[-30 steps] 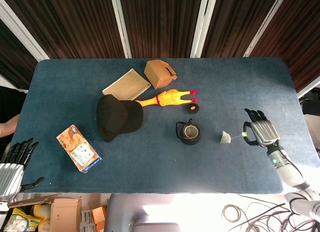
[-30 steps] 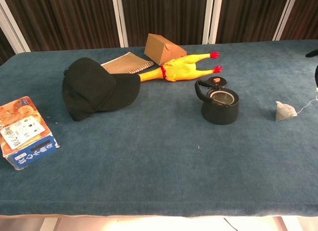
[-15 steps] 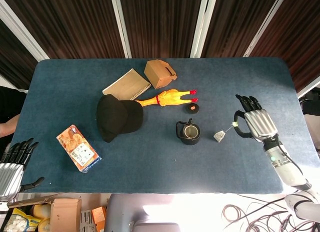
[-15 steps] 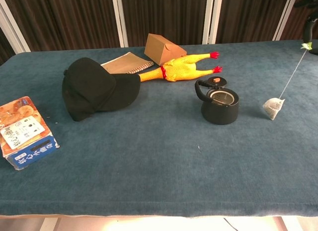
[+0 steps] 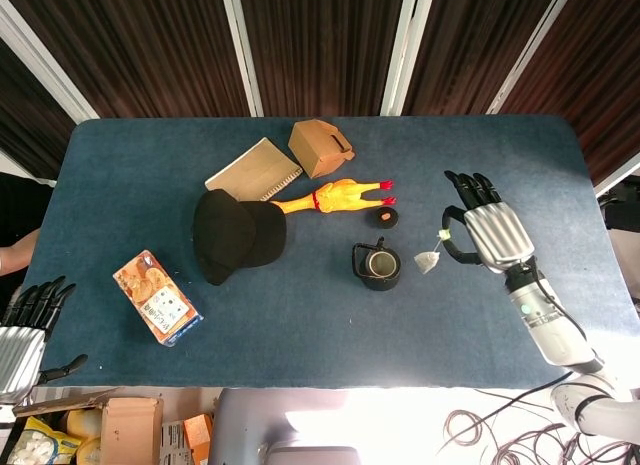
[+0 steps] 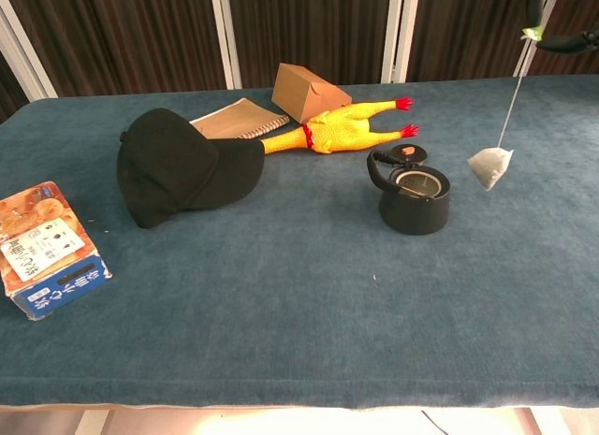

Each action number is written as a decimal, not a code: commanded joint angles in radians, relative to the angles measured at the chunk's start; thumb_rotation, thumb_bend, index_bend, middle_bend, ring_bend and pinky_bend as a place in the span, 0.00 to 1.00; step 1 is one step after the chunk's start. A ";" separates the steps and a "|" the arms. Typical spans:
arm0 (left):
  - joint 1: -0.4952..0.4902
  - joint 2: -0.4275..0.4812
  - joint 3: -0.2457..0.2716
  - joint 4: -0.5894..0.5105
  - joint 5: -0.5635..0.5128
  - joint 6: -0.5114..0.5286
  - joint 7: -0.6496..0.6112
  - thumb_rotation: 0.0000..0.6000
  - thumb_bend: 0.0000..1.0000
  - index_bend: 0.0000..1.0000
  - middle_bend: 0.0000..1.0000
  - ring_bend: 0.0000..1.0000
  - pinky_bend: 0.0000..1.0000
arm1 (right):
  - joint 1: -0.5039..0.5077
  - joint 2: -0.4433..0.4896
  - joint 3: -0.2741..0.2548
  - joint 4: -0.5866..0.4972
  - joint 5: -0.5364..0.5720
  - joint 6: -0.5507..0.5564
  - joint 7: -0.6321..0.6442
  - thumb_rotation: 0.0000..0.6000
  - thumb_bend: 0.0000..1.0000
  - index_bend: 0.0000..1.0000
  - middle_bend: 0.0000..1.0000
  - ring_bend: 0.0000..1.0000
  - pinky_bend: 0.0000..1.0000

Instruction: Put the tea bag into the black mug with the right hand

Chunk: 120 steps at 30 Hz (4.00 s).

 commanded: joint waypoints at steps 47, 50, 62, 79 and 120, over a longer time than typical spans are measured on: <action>0.018 0.012 -0.005 0.006 0.005 0.038 -0.033 1.00 0.00 0.00 0.00 0.00 0.07 | 0.134 -0.157 -0.143 0.001 0.106 -0.043 -0.304 1.00 0.29 0.54 0.00 0.00 0.00; 0.018 0.011 -0.007 0.007 0.003 0.037 -0.032 1.00 0.00 0.00 0.00 0.00 0.07 | 0.115 -0.156 -0.169 0.016 0.069 -0.037 -0.286 1.00 0.29 0.54 0.00 0.00 0.00; 0.012 0.008 -0.006 0.002 -0.002 0.020 -0.020 1.00 0.00 0.00 0.00 0.00 0.07 | 0.050 -0.144 -0.264 0.063 -0.006 -0.063 -0.250 1.00 0.29 0.30 0.00 0.00 0.00; 0.013 0.010 -0.007 0.003 0.001 0.025 -0.023 1.00 0.01 0.00 0.00 0.00 0.07 | 0.149 -0.202 -0.164 0.110 0.174 -0.210 -0.265 1.00 0.58 0.35 0.00 0.00 0.00; 0.026 0.022 -0.010 0.009 0.005 0.053 -0.054 1.00 0.02 0.00 0.00 0.00 0.07 | 0.219 -0.328 -0.191 0.188 0.261 -0.202 -0.298 1.00 0.61 0.35 0.00 0.00 0.00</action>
